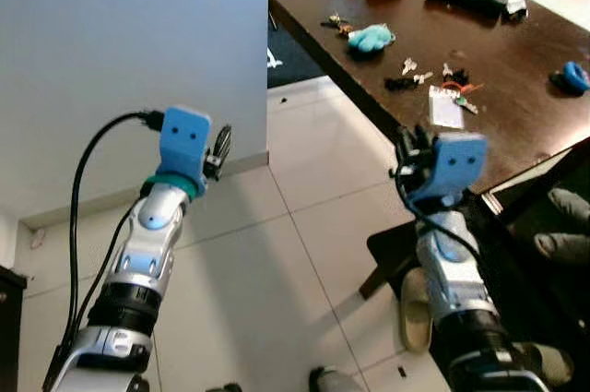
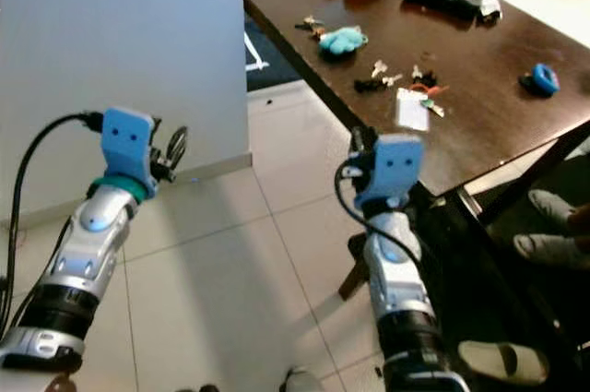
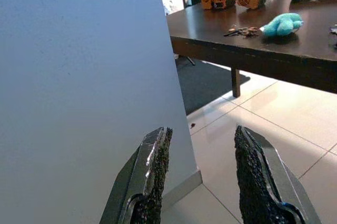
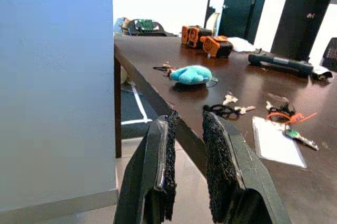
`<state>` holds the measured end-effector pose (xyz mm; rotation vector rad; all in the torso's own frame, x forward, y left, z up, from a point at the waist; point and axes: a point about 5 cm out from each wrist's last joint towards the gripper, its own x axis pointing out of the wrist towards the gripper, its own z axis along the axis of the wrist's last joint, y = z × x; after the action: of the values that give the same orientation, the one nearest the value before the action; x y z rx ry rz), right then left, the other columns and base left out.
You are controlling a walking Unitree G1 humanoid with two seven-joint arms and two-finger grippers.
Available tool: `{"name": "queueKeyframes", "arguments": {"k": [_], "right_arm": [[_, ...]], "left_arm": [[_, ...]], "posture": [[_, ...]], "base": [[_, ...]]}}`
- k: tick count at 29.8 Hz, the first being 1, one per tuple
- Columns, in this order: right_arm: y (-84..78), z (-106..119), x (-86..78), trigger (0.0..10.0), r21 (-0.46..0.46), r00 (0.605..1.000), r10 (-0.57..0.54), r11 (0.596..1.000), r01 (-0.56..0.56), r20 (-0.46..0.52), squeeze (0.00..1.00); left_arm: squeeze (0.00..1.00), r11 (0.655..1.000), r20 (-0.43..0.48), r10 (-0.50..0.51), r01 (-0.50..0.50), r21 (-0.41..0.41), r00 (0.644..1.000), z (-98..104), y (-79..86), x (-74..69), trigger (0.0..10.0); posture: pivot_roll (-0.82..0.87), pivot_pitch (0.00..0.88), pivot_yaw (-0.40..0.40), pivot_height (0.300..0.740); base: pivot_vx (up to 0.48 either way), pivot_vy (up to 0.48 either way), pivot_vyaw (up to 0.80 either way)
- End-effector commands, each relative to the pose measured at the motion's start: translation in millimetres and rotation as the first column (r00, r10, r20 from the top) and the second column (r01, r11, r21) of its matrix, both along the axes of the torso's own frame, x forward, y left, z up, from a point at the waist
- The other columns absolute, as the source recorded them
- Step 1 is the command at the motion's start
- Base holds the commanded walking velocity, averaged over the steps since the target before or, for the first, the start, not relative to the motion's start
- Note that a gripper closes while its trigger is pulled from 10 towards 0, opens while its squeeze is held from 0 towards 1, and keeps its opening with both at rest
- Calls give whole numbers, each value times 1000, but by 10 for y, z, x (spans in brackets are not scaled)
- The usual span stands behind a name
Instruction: Hang keys on a hook
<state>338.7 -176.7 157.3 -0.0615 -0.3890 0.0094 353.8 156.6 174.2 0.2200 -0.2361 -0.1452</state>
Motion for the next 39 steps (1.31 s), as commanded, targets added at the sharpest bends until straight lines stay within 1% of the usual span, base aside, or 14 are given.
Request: {"name": "queueKeyframes", "arguments": {"k": [1, 6, 21, 23, 27, 39], "right_arm": [[-18, -143, -55, 10000, 11, 999, -10, 1000, 11, -49, 0], [-15, -196, -92, 10000, 19, 998, -13, 1000, 14, -68, 0], [20, -198, -92, 10000, 18, 997, -5, 1000, 6, -81, 0], [70, -212, -99, 10000, 13, 996, 14, 1000, -13, -87, 0], [90, -215, -101, 10000, 13, 996, 20, 1000, -19, -89, 0], [91, -226, -102, 10000, 21, 995, 19, 1000, -17, -99, 0]], "left_arm": [[0, 1000, -50, 1, -1, -2, 999, -129, 4, -46, 10000], [0, 1000, -59, 1, -1, -13, 998, -142, -22, -67, 10000], [0, 1000, -62, -4, 3, -17, 998, -140, -43, -81, 10000], [0, 1000, -77, 6, -7, -11, 997, -156, -24, -77, 10000], [0, 1000, -79, 10, -11, -9, 997, -154, -19, -76, 10000], [0, 1000, -78, 22, -22, 0, 997, -145, -6, -77, 10000]], "posture": [[-184, 52, 36, 740], [-186, 57, 36, 740], [-185, 64, 37, 740], [-184, 67, 35, 740], [-181, 66, 35, 740], [-178, 72, 38, 740]], "base": [[0, 0, 0], [0, 0, 0], [0, 0, 0], [480, 0, 0], [480, 0, 0], [467, 0, 0]]}}
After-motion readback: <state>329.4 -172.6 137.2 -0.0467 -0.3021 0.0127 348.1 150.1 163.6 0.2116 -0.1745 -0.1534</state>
